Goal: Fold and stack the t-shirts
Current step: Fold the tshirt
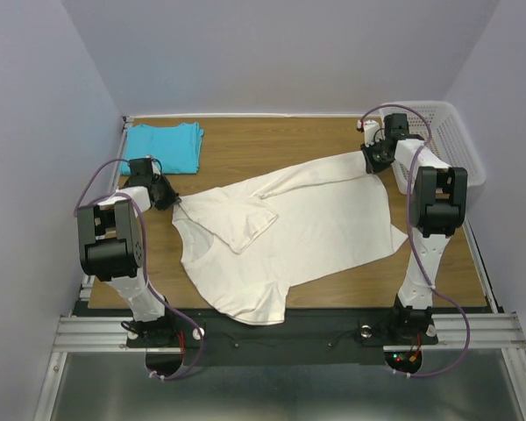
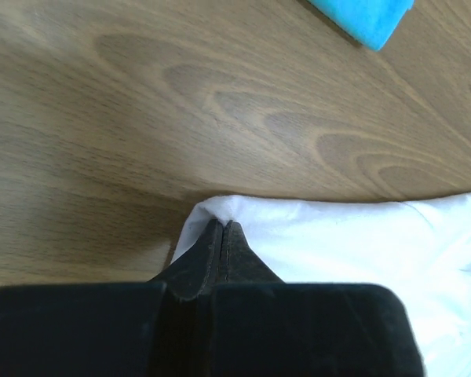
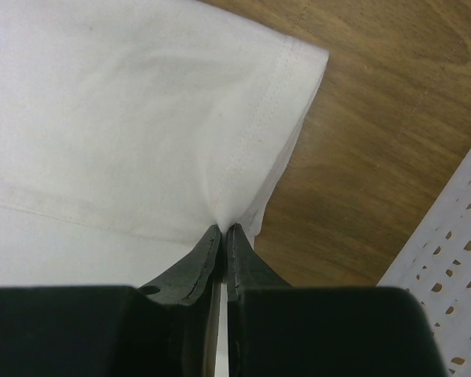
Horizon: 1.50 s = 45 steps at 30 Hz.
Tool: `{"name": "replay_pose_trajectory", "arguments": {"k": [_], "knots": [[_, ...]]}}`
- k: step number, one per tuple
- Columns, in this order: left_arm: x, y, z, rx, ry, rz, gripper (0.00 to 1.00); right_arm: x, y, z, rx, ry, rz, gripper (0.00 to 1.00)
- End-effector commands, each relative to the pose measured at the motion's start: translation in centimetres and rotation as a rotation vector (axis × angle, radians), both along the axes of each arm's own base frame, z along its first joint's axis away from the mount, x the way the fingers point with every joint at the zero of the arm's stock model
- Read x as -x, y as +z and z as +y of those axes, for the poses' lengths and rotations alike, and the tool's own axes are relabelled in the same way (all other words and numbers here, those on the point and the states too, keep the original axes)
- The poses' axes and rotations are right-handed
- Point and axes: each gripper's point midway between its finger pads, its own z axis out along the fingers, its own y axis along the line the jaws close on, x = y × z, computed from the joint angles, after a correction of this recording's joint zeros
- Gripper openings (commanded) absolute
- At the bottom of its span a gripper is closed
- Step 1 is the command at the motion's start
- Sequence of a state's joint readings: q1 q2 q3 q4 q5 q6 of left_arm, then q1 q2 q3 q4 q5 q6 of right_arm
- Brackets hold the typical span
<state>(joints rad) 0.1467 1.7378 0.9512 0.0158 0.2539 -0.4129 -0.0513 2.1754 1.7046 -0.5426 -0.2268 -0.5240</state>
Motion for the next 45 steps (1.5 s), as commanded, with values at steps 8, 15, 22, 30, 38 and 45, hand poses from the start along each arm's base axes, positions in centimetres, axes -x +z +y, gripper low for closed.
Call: {"name": "replay_pose_trajectory", "arguments": {"k": [8, 15, 22, 30, 38, 45], "knots": [[-2.8, 2.4, 2.6, -0.103, 0.016, -0.050, 0.00, -3.0, 3.9, -1.3, 0.063, -0.020, -0.144, 0.04], [-3.2, 2.2, 3.0, -0.120, 0.011, -0.040, 0.00, -3.6, 4.6, -1.5, 0.075, -0.023, -0.176, 0.05], [-4.4, 3.6, 2.9, -0.121, 0.005, -0.078, 0.27, -3.5, 5.0, -1.2, 0.061, -0.020, -0.184, 0.18], [-5.3, 9.2, 3.6, -0.165, 0.028, -0.204, 0.44, -3.4, 6.6, -0.3, 0.024, -0.005, -0.215, 0.36], [-3.5, 15.0, 4.5, -0.233, 0.066, -0.336, 0.55, -3.9, 9.5, 0.5, 0.004, 0.015, -0.277, 0.46], [0.5, 19.6, 4.6, -0.231, 0.134, -0.496, 0.83, -3.0, 13.4, 4.6, -0.112, 0.120, -0.338, 0.53]]}}
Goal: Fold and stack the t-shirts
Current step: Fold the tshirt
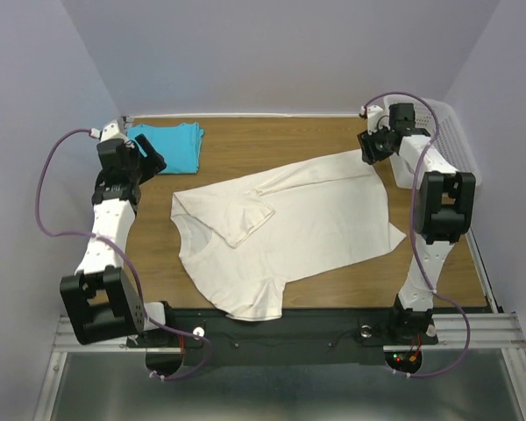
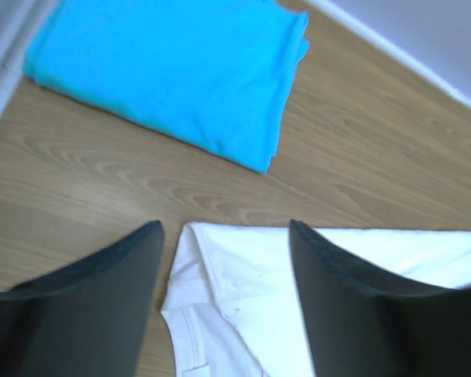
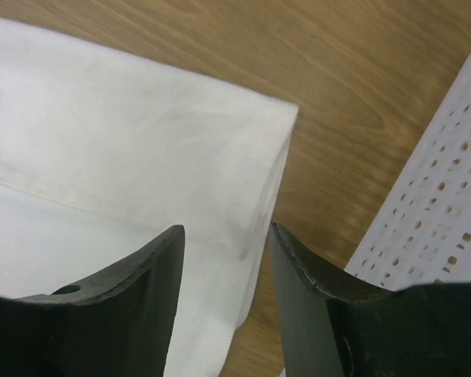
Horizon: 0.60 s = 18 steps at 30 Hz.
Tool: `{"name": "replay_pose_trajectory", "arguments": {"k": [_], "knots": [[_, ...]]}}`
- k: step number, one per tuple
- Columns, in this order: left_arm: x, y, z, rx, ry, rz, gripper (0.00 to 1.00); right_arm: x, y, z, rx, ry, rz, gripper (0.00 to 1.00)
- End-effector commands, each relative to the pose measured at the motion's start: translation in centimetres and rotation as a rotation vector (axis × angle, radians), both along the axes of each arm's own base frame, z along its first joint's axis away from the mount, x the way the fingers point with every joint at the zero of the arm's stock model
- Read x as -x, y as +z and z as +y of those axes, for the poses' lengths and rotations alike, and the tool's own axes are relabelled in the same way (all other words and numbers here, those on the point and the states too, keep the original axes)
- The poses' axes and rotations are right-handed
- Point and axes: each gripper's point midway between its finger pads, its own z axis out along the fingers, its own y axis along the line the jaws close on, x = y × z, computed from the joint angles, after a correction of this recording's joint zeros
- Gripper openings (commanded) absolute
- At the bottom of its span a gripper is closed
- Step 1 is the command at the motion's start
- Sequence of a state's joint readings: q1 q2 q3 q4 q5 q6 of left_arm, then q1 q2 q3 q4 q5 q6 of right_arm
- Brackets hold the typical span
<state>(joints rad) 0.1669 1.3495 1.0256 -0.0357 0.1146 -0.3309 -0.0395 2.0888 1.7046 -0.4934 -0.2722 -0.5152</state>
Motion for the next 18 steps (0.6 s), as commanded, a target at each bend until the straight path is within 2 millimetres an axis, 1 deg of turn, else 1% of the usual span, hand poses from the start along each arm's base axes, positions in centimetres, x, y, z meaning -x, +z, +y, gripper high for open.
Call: {"name": "replay_pose_trajectory", "arguments": {"k": [1, 2, 4, 6, 7, 8, 10, 11, 12, 13, 14, 15, 16, 17, 18], "knots": [[1.8, 3.0, 1.0, 0.010, 0.048, -0.123, 0.85, -1.1, 9.1, 4.3, -0.106, 0.123, -0.212, 0.54], [2.3, 3.7, 0.9, 0.022, 0.042, -0.148, 0.86, -1.0, 9.4, 4.6, -0.118, 0.128, -0.214, 0.54], [2.8, 3.5, 0.3, 0.063, 0.011, -0.145, 0.86, -0.9, 9.7, 5.1, -0.142, 0.139, -0.213, 0.55], [3.2, 3.3, 0.3, 0.080, 0.001, -0.134, 0.86, -1.2, 9.2, 4.8, -0.137, 0.121, -0.203, 0.55], [3.3, 3.1, 0.1, 0.086, -0.010, -0.129, 0.86, -1.3, 8.8, 4.6, -0.126, 0.112, -0.198, 0.55], [3.5, 3.1, 0.3, 0.084, -0.008, -0.128, 0.86, -1.5, 7.9, 4.1, -0.104, 0.086, -0.180, 0.55], [3.7, 3.2, 0.2, 0.085, -0.018, -0.133, 0.86, -1.3, 6.8, 3.6, -0.076, 0.083, -0.163, 0.55], [4.1, 3.1, 0.0, 0.088, -0.024, -0.121, 0.86, -1.2, 6.3, 3.7, -0.079, 0.089, -0.153, 0.55], [4.3, 3.0, -0.3, 0.096, -0.040, -0.117, 0.86, -0.3, 6.0, 4.0, -0.087, 0.108, -0.139, 0.55], [4.7, 3.0, -0.6, 0.102, -0.049, -0.111, 0.86, 0.7, 5.9, 5.2, -0.126, 0.177, -0.129, 0.55], [4.9, 3.0, -0.8, 0.109, -0.054, -0.115, 0.86, 1.3, 6.6, 6.1, -0.151, 0.235, -0.144, 0.55], [5.4, 2.1, -1.2, 0.133, -0.060, -0.093, 0.86, 3.2, 7.2, 7.0, -0.184, 0.299, -0.120, 0.56], [5.8, 1.8, -1.9, 0.162, -0.082, -0.087, 0.86, 4.8, 7.4, 8.0, -0.220, 0.367, -0.099, 0.56], [6.3, 1.3, -2.5, 0.192, -0.095, -0.075, 0.86, 6.6, 8.2, 9.7, -0.272, 0.509, -0.115, 0.56], [7.1, 0.4, -3.2, 0.246, -0.092, -0.045, 0.86, 9.1, 8.0, 10.3, -0.312, 0.562, -0.055, 0.56]]}}
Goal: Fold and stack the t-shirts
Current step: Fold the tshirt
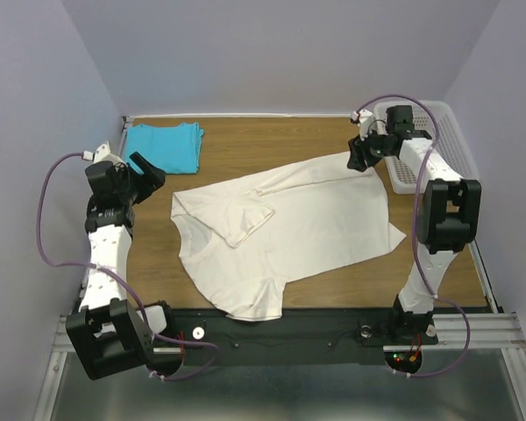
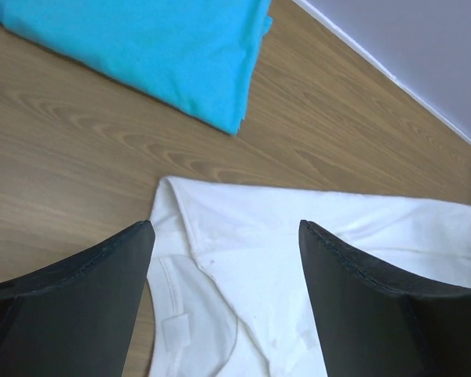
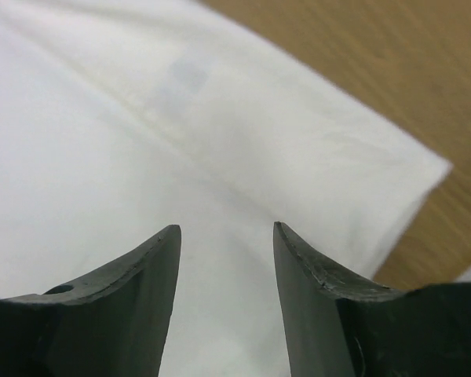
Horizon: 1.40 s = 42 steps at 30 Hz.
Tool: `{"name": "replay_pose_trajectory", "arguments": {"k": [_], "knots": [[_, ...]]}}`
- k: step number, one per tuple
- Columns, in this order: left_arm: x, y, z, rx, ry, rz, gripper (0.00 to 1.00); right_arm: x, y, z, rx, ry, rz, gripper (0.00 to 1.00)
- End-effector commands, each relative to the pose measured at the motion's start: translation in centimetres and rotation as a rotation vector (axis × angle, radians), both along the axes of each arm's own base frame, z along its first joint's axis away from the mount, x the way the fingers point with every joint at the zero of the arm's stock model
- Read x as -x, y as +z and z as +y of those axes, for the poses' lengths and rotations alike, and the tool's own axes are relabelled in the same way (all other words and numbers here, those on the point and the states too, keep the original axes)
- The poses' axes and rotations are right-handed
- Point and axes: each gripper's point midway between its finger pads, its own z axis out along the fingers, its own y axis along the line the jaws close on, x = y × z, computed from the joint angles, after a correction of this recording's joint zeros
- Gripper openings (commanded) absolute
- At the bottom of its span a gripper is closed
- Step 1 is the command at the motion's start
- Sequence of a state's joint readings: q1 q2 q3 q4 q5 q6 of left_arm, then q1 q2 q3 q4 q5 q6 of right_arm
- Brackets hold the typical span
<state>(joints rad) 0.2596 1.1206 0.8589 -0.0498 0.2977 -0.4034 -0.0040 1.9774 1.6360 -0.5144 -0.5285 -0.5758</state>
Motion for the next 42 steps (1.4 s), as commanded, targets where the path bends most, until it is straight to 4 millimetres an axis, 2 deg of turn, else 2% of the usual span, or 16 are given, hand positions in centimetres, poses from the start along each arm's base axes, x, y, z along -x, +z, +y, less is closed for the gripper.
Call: {"name": "replay_pose_trajectory", "arguments": {"k": [1, 4, 5, 9, 12, 13, 17, 20, 25, 28, 30, 36, 38, 40, 41, 42], "knots": [[2.5, -1.3, -3.0, 0.149, -0.075, 0.048, 0.86, 7.9, 5.8, 4.8, -0.160, 0.378, -0.039, 0.57], [4.9, -4.2, -4.7, 0.276, -0.084, 0.194, 0.82, 13.7, 5.6, 5.7, -0.179, 0.552, -0.039, 0.60], [5.6, -4.8, -5.2, 0.309, -0.087, 0.229, 0.81, 16.2, 4.3, 5.6, -0.165, 0.620, -0.021, 0.61], [9.8, -8.5, -7.8, 0.451, -0.081, 0.372, 0.77, 20.9, 2.1, 4.7, -0.102, 0.660, 0.051, 0.61], [12.5, -10.8, -7.3, 0.458, 0.047, 0.491, 0.77, 23.8, 0.3, 3.8, -0.062, 0.635, 0.123, 0.61], [13.9, -11.6, -7.6, 0.472, 0.084, 0.562, 0.77, 24.4, 0.1, 3.4, -0.039, 0.622, 0.129, 0.61], [15.6, -13.9, -6.6, 0.390, 0.180, 0.710, 0.76, 25.6, -1.3, 3.0, -0.037, 0.555, 0.189, 0.61], [15.6, -14.5, -4.4, 0.274, 0.262, 0.753, 0.75, 25.3, -1.6, 3.0, -0.040, 0.501, 0.191, 0.61], [15.7, -15.2, -3.8, 0.202, 0.270, 0.798, 0.72, 24.0, -1.6, 2.8, -0.036, 0.430, 0.184, 0.61], [13.5, -14.2, -2.5, 0.133, 0.265, 0.735, 0.72, 23.1, -1.6, 2.7, -0.039, 0.398, 0.171, 0.61], [9.8, -12.1, -1.5, 0.070, 0.223, 0.612, 0.73, 22.3, -1.5, 2.8, -0.049, 0.376, 0.160, 0.61], [0.9, -6.7, -2.8, -0.009, -0.053, 0.296, 0.75, 20.9, -1.9, 2.6, -0.046, 0.351, 0.178, 0.61], [-0.7, -7.9, -2.9, -0.019, -0.104, 0.319, 0.76, 19.7, -1.5, 2.4, -0.040, 0.319, 0.166, 0.61], [-2.4, -7.6, -2.5, -0.024, -0.120, 0.317, 0.75, 18.5, -1.0, 2.5, -0.047, 0.299, 0.158, 0.61], [-3.1, -8.7, -2.5, -0.024, -0.137, 0.336, 0.75, 18.1, -0.6, 2.7, -0.064, 0.286, 0.157, 0.61], [-4.0, -8.3, -2.3, -0.034, -0.145, 0.323, 0.75, 17.8, -0.5, 2.8, -0.074, 0.281, 0.159, 0.61]]}}
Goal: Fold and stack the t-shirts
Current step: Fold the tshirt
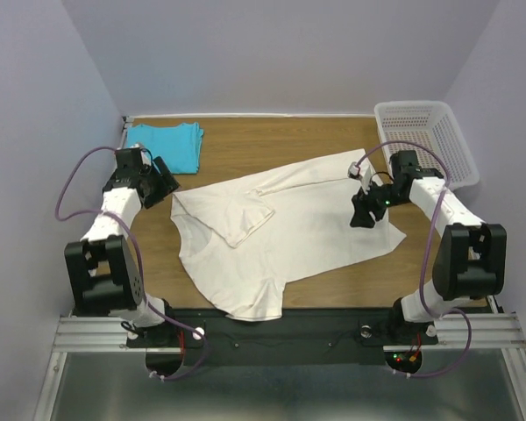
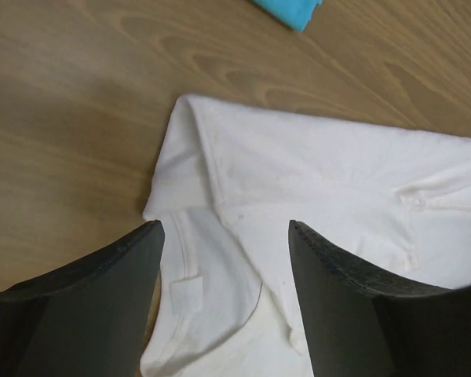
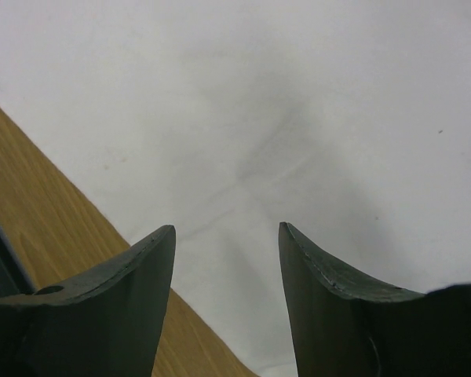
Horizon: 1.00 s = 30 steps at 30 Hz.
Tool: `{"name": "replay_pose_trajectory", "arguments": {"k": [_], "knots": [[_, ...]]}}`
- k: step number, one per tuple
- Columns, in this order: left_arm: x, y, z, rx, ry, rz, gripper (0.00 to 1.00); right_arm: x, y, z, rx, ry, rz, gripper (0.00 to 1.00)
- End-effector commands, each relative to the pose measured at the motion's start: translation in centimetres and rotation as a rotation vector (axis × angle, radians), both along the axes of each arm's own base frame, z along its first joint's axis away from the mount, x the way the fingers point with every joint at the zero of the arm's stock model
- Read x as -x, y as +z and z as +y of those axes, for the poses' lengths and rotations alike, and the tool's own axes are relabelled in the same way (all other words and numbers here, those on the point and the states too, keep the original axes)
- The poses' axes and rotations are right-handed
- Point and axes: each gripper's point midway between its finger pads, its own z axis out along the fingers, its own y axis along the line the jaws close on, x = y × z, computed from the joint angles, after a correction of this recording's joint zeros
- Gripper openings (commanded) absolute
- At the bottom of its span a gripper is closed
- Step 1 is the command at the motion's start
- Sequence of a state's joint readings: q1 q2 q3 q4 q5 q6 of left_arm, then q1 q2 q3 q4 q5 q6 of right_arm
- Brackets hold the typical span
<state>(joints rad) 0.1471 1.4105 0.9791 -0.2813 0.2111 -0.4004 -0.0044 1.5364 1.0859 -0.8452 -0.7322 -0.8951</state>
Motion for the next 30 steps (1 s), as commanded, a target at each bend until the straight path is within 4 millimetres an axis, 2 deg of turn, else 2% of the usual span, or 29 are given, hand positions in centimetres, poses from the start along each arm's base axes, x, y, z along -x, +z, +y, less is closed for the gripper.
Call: {"name": "replay_pose_trajectory", "arguments": {"k": [1, 4, 5, 6, 7, 15, 26, 30], "knots": [[-4.3, 0.0, 0.2, -0.026, -0.125, -0.068, 0.74, -3.8, 2.7, 0.4, -0.038, -0.060, -0.084, 0.61], [-5.8, -0.3, 0.2, -0.033, -0.160, -0.068, 0.69, -4.5, 2.9, 0.5, -0.043, -0.074, -0.079, 0.61], [-6.1, -0.6, 0.3, -0.035, -0.166, -0.060, 0.67, -4.7, 2.8, 0.5, -0.043, -0.077, -0.077, 0.61], [-6.1, -1.7, 0.4, -0.032, -0.169, -0.027, 0.66, -4.9, 2.8, 0.5, -0.042, -0.084, -0.079, 0.61], [-6.6, -1.6, 0.5, -0.042, -0.175, -0.027, 0.63, -4.9, 2.7, 0.4, -0.042, -0.087, -0.076, 0.61], [-7.1, -5.3, 1.6, -0.088, -0.194, 0.079, 0.56, -5.0, 2.2, 0.5, -0.050, -0.104, -0.058, 0.61], [-7.6, -7.2, 1.8, -0.094, -0.217, 0.124, 0.51, -5.2, 2.2, 0.4, -0.050, -0.113, -0.058, 0.61], [-7.4, -7.8, 1.5, -0.076, -0.234, 0.144, 0.36, -5.2, 2.3, 0.4, -0.046, -0.116, -0.063, 0.61]]}}
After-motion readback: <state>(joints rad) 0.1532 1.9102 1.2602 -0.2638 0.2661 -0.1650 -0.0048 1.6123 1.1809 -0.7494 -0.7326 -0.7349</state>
